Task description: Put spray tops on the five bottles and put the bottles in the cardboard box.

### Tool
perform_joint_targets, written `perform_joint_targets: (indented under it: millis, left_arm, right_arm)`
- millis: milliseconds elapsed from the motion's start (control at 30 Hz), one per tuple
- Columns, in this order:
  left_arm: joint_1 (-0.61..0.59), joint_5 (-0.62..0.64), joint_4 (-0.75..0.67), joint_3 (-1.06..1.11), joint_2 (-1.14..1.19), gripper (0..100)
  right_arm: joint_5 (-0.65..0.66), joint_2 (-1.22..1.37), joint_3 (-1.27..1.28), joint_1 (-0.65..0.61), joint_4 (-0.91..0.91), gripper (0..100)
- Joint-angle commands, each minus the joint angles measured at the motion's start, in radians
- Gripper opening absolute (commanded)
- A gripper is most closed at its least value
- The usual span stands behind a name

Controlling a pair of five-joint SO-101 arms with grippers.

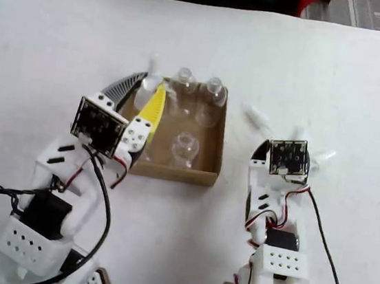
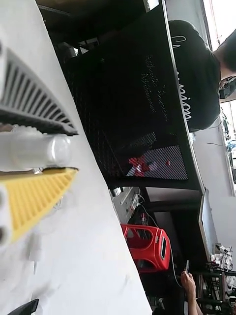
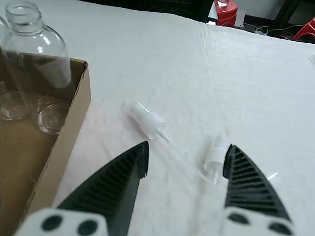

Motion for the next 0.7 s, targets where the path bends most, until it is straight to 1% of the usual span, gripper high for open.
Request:
perform_joint_targets:
  millis: [0, 667]
  left_arm:
    - [-0.001, 0.008, -0.029, -0.008, 0.001, 2]
    - [-0.001, 0.006, -0.031, 0.025, 0.001, 2]
  right_arm:
    - [0.009, -0.005, -0.005, -0.007, -0.024, 22.6]
    - [0.009, -0.005, -0.005, -0.007, -0.024, 22.6]
